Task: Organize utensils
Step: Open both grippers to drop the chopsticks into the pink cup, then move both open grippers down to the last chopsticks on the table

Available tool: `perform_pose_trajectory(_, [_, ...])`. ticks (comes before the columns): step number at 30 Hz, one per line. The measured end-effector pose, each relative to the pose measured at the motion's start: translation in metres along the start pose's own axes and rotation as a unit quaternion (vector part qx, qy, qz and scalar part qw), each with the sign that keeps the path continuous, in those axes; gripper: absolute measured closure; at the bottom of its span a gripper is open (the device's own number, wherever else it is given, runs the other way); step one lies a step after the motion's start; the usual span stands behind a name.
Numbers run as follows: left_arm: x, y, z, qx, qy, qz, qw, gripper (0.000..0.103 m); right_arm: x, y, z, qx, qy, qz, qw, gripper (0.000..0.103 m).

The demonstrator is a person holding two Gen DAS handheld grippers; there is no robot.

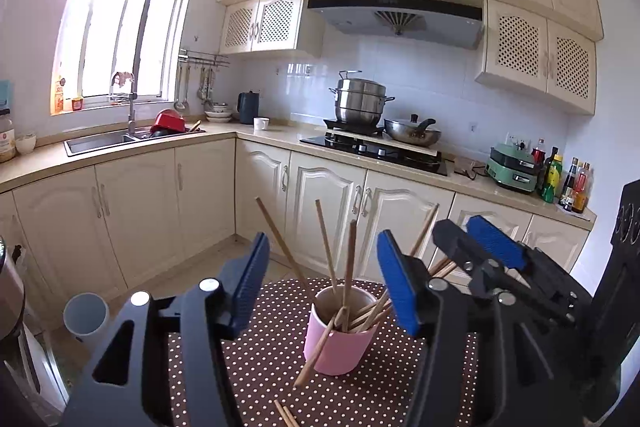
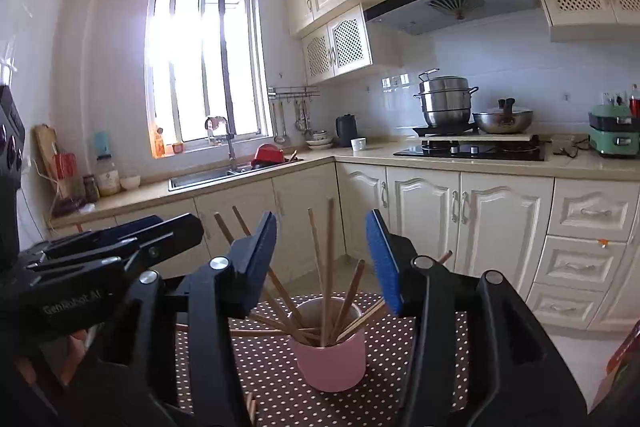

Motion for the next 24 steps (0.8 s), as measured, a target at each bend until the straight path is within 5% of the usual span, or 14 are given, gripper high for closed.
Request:
perform_pose_trajectory(14, [-0.004,0.007,0.072,-0.029,-0.026,-0.035,0.9986,0.036,0.017,0.004,0.054,-0.002,0.002,0.021,1.000,0.056])
perform_pose_trajectory(24, [0.028,0.049,0.090,0.020,-0.016,0.008,0.9996,0.036,0.024,0.059,0.071,0.056,0.003,0.027,0.998,0.056])
Point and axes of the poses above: each gripper's, at about its wrist camera, not at the fingertips, and z roughly against the way its jaws point, x to its left, y to its underside, the point moved 7 cm from there along -z, roughly the way its jaws point, and after that the axes turned 1 degree about -z, right-handed, at the moved point
